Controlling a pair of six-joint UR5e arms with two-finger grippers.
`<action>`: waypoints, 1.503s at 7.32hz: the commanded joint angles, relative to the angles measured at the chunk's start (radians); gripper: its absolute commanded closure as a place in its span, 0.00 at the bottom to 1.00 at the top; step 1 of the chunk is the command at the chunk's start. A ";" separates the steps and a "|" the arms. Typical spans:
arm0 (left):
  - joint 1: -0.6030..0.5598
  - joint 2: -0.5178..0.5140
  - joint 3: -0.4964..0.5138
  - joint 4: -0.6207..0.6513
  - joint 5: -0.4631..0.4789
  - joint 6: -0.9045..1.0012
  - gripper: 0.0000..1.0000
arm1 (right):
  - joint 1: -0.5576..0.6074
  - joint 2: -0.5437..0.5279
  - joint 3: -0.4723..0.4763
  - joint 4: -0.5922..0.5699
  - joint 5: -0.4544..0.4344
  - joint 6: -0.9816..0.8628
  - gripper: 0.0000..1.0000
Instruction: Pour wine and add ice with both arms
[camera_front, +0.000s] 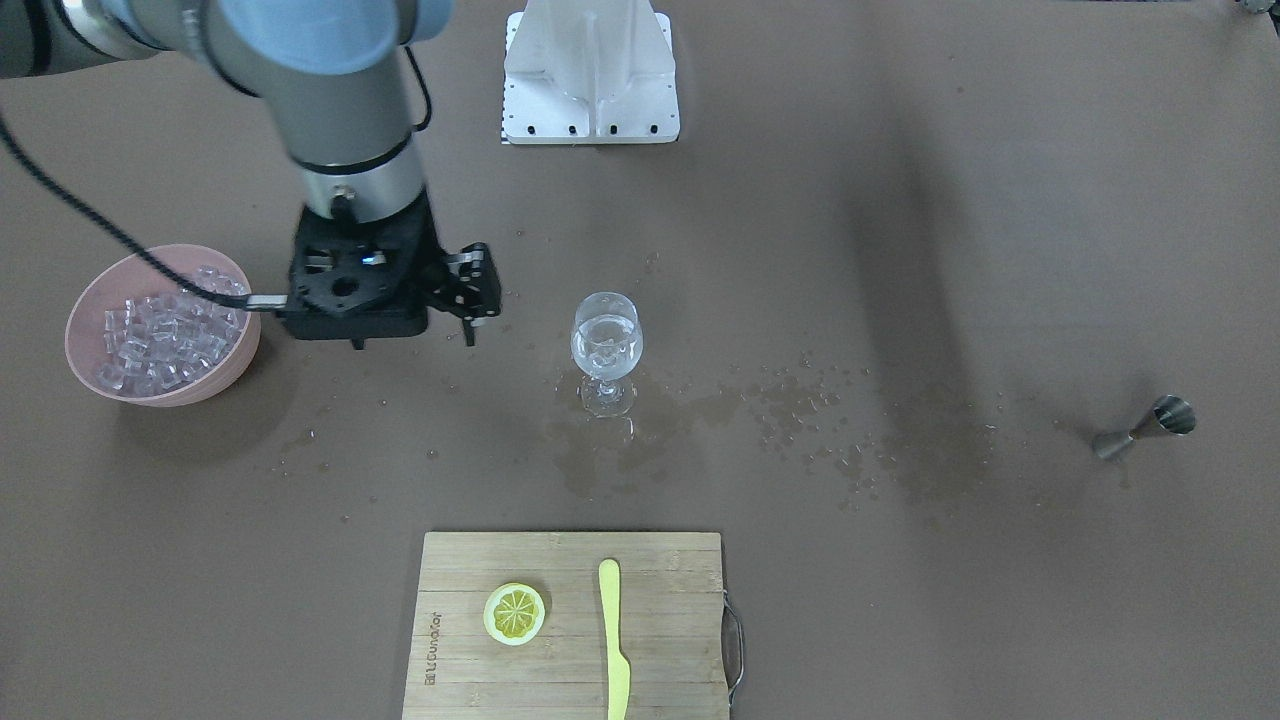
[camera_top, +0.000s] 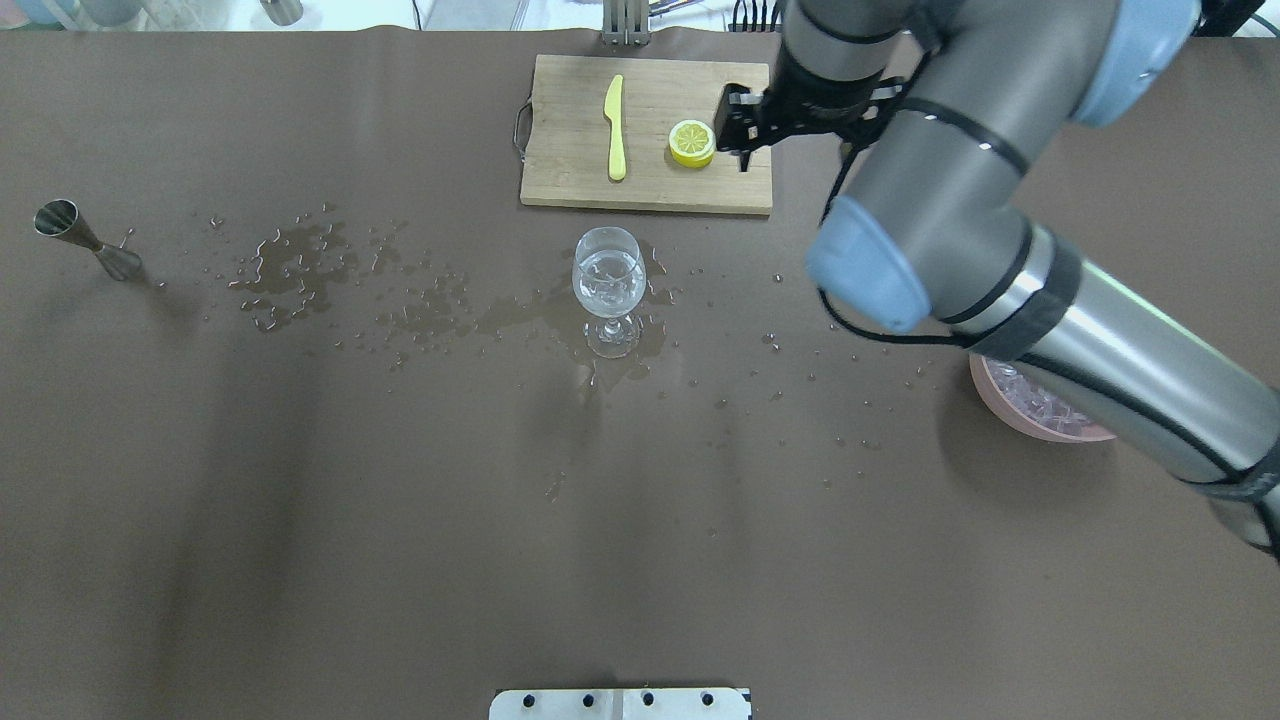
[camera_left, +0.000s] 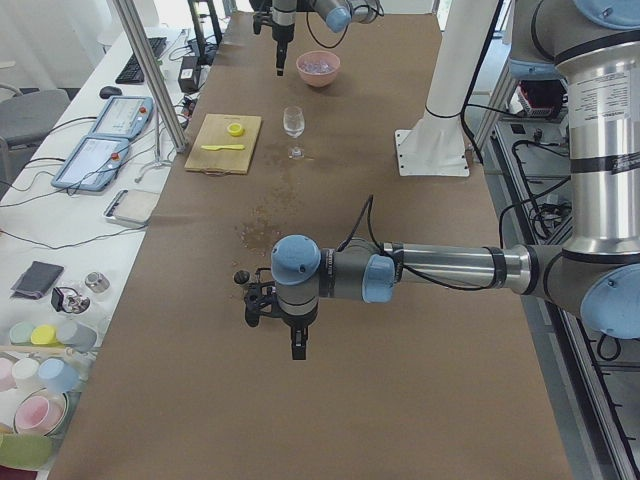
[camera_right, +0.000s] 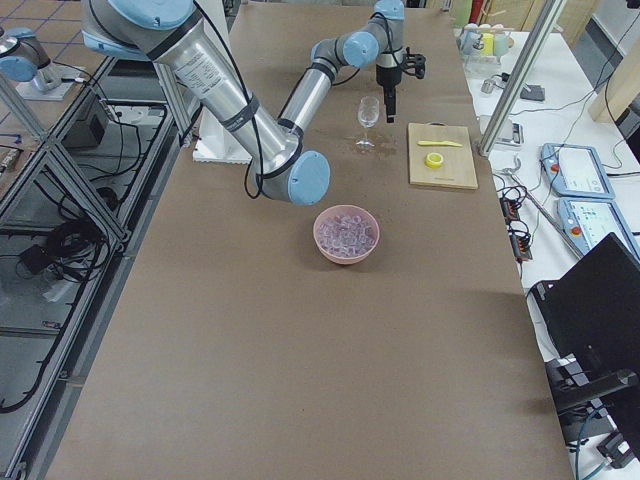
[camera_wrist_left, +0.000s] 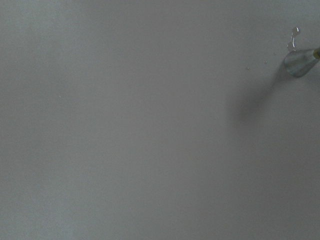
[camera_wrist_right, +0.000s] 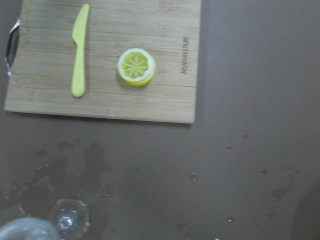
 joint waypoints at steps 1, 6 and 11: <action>0.000 -0.001 -0.001 0.000 -0.001 0.001 0.02 | 0.212 -0.232 0.041 0.002 0.116 -0.390 0.00; 0.000 0.000 0.002 0.000 -0.001 0.002 0.02 | 0.469 -0.636 0.040 0.002 0.109 -0.862 0.00; 0.000 0.000 0.003 -0.001 0.000 0.002 0.02 | 0.516 -0.728 0.017 0.001 0.110 -0.859 0.00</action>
